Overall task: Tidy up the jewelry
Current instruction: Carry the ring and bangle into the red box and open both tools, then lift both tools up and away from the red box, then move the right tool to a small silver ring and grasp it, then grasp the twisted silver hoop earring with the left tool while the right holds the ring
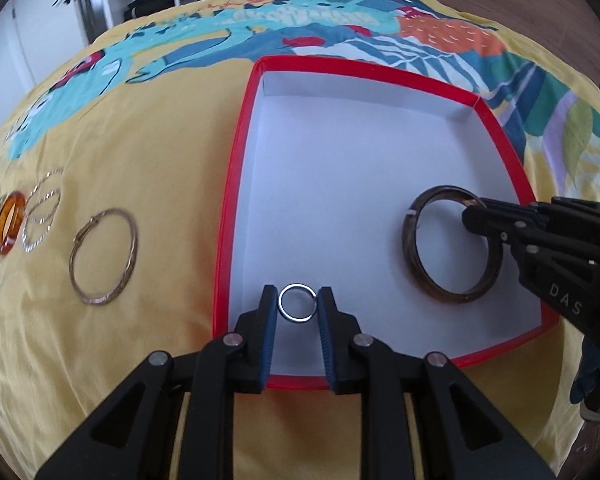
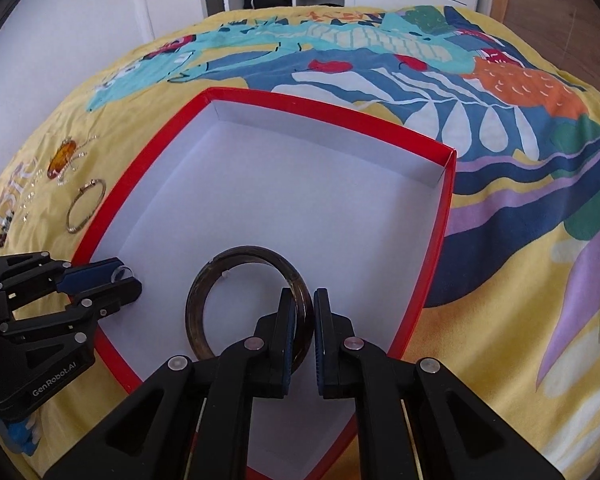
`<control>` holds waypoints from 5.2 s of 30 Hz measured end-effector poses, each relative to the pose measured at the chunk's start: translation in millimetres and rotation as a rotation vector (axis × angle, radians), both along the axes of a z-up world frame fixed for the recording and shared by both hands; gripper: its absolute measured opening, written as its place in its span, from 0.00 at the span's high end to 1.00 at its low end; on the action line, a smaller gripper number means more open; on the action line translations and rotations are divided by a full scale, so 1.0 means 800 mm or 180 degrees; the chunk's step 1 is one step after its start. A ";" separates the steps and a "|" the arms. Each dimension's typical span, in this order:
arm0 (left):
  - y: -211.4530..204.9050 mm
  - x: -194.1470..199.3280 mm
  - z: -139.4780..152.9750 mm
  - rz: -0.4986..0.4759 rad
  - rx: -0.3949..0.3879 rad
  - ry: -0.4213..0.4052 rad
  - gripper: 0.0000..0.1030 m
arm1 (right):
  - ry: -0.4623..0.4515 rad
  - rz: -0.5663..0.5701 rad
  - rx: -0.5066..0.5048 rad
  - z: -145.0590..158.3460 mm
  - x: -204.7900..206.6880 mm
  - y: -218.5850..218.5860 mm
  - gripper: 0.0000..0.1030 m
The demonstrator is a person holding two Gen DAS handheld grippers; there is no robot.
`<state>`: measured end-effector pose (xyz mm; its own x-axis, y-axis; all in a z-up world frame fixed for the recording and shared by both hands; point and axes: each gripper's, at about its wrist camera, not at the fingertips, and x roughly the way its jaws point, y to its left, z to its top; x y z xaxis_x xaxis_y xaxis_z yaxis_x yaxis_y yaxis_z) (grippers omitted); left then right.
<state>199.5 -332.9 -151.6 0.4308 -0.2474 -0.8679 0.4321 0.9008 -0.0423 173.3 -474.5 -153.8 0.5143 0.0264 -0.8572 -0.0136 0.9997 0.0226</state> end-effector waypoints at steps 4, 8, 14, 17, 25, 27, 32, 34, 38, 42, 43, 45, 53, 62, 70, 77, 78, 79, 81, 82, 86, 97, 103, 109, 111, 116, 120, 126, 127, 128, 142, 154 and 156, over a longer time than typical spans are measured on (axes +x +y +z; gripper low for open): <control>0.007 -0.008 0.001 0.0151 -0.0033 0.0075 0.81 | 0.0091 0.0120 -0.0079 -0.001 0.006 0.004 0.93; 0.011 -0.016 0.002 0.0235 -0.0015 0.0105 0.81 | 0.0127 0.0201 -0.0109 -0.001 0.009 0.010 0.93; 0.016 -0.017 0.005 0.0338 -0.0102 0.0176 0.80 | 0.0148 0.0223 -0.0091 -0.001 0.010 0.010 0.93; 0.015 -0.018 0.006 0.0306 -0.0116 0.0146 0.80 | 0.0163 0.0216 -0.0100 0.000 0.011 0.011 0.93; 0.011 -0.021 0.014 0.0121 -0.0108 0.0073 0.78 | 0.0178 0.0202 -0.0174 0.007 0.007 0.016 0.77; 0.012 -0.023 0.020 0.0081 -0.0159 0.0051 0.77 | 0.0152 0.0155 -0.0185 0.013 0.002 0.013 0.71; 0.018 -0.037 0.054 -0.0010 -0.0280 -0.0168 0.70 | 0.0013 -0.0008 -0.0129 0.047 -0.021 -0.001 0.67; 0.020 -0.049 0.076 -0.0092 -0.0333 -0.0296 0.70 | -0.0065 -0.0108 -0.0112 0.067 -0.035 -0.007 0.65; 0.035 -0.072 0.115 -0.0132 -0.0379 -0.0487 0.70 | -0.0251 -0.0250 -0.0055 0.108 -0.066 -0.006 0.65; 0.062 -0.095 0.149 -0.0142 -0.0279 -0.0552 0.70 | -0.0476 -0.0319 0.0038 0.155 -0.098 0.008 0.64; 0.073 -0.103 0.156 -0.0130 -0.0258 -0.0589 0.70 | -0.0533 -0.0327 0.0070 0.168 -0.106 0.015 0.64; 0.095 -0.118 0.171 -0.0087 -0.0225 -0.0651 0.70 | -0.0642 -0.0339 0.0119 0.189 -0.120 0.029 0.63; 0.207 -0.177 0.213 0.0217 -0.0169 -0.0862 0.62 | -0.0968 -0.0323 0.0372 0.257 -0.183 0.100 0.63; 0.341 -0.241 0.247 0.0700 -0.0128 -0.1134 0.61 | -0.1250 -0.0296 0.0661 0.310 -0.250 0.187 0.63; 0.452 -0.267 0.297 0.1193 -0.0277 -0.1425 0.56 | -0.1410 -0.0029 0.0672 0.343 -0.276 0.262 0.62; 0.499 -0.254 0.293 0.1389 -0.0285 -0.1379 0.53 | -0.1502 0.0136 0.0688 0.349 -0.268 0.285 0.57; 0.503 -0.250 0.288 0.1419 -0.0288 -0.1363 0.53 | -0.1485 0.0149 0.0677 0.344 -0.264 0.286 0.57; 0.506 -0.245 0.281 0.1451 -0.0304 -0.1344 0.53 | -0.1465 0.0156 0.0667 0.340 -0.261 0.286 0.57; 0.509 -0.239 0.269 0.1476 -0.0308 -0.1327 0.53 | -0.1410 0.0170 0.0650 0.324 -0.252 0.287 0.57; 0.509 -0.235 0.262 0.1485 -0.0281 -0.1319 0.53 | -0.1378 0.0175 0.0649 0.316 -0.246 0.288 0.57; 0.508 -0.212 0.232 0.1436 -0.0195 -0.1234 0.53 | -0.1243 0.0212 0.0693 0.282 -0.218 0.292 0.57; 0.496 -0.126 0.167 0.1260 -0.0222 -0.0858 0.53 | -0.0895 0.0350 0.0813 0.185 -0.132 0.314 0.57; 0.490 -0.074 0.142 0.1180 -0.0240 -0.0709 0.53 | -0.0672 0.0363 0.0859 0.135 -0.084 0.322 0.57; 0.485 -0.018 0.117 0.1070 -0.0297 -0.0544 0.53 | -0.0500 0.0528 0.0900 0.096 -0.038 0.345 0.57; 0.482 0.001 0.109 0.1023 -0.0326 -0.0474 0.53 | -0.0458 0.0618 0.0923 0.084 -0.024 0.357 0.58; 0.479 0.050 0.085 0.0882 -0.0341 -0.0269 0.53 | -0.0370 0.0877 0.0984 0.059 0.011 0.387 0.62; 0.474 0.081 0.067 0.0694 -0.0276 -0.0126 0.53 | -0.0340 0.1064 0.1037 0.042 0.034 0.407 0.64; 0.474 0.118 0.036 0.0552 -0.0209 0.0059 0.53 | -0.0293 0.1265 0.1044 0.019 0.062 0.434 0.64; 0.475 0.122 0.033 0.0539 -0.0231 0.0084 0.53 | -0.0284 0.1282 0.1046 0.014 0.067 0.437 0.64; 0.475 0.126 0.030 0.0534 -0.0259 0.0112 0.53 | -0.0273 0.1290 0.1047 0.010 0.071 0.440 0.64; 0.467 0.142 0.004 0.0449 -0.0221 0.0264 0.53 | -0.0235 0.1432 0.0836 -0.027 0.101 0.468 0.74; 0.446 0.143 -0.006 0.0466 0.0062 0.0304 0.53 | -0.0197 0.1375 0.0904 -0.022 0.087 0.451 0.80; 0.442 0.144 -0.007 0.0484 0.0115 0.0298 0.54 | -0.0201 0.1347 0.0933 -0.020 0.082 0.445 0.81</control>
<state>314.4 20.8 -157.2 0.3779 -0.1535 -0.9130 0.2865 0.9571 -0.0424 238.8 -118.4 -169.9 0.4571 0.4777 -0.7503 -0.4256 0.8582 0.2871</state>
